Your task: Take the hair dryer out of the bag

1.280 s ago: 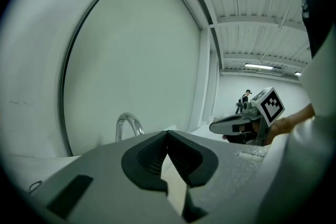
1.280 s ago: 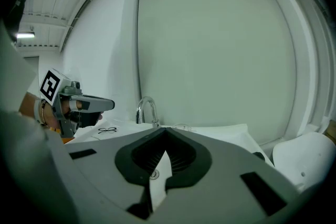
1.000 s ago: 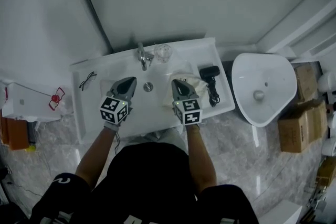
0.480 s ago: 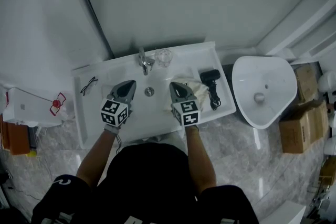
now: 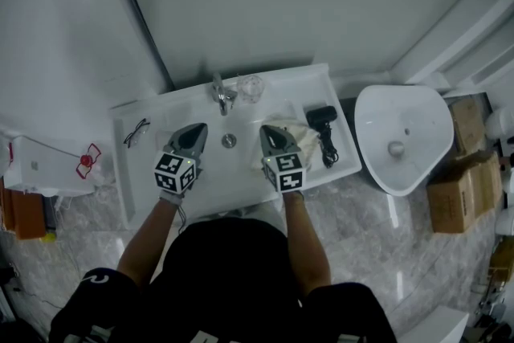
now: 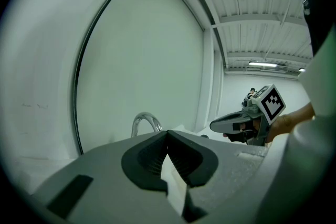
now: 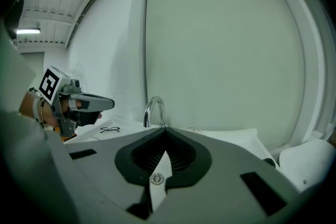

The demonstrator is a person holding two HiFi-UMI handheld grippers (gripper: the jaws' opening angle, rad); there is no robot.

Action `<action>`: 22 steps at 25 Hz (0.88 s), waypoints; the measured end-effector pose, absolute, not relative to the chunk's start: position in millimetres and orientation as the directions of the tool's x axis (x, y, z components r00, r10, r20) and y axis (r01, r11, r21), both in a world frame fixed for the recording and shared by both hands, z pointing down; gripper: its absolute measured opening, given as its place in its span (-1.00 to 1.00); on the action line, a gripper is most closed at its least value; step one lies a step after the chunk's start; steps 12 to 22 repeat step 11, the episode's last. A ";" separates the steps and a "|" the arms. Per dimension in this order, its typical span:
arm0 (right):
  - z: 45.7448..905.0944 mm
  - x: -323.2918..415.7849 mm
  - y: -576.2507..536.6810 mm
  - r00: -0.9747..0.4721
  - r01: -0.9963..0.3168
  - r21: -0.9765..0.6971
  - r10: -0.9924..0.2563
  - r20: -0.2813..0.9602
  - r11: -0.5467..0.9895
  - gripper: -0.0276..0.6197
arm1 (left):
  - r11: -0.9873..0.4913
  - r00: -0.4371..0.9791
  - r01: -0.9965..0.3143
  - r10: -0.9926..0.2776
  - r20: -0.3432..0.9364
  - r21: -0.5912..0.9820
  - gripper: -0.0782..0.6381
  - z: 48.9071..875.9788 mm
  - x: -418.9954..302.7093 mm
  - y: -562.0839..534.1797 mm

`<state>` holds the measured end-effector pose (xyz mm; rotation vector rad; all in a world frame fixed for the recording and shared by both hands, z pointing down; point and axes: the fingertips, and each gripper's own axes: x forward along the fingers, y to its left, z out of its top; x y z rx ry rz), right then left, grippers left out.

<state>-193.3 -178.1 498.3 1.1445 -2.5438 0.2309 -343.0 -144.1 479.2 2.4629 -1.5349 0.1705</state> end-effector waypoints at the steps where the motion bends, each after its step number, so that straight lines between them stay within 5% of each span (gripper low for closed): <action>1: 498.1 -193.7 -177.5 -0.616 -0.750 -0.007 -0.695 0.371 0.662 -0.93 | -0.423 0.443 -0.896 -0.869 0.219 0.136 -0.79 478.5 -343.5 -143.5; 22: 496.5 -196.9 -174.8 -0.614 -0.749 0.003 -0.696 0.372 0.662 -0.93 | -0.418 0.441 -0.896 -0.872 0.213 0.148 -0.79 477.0 -347.8 -141.8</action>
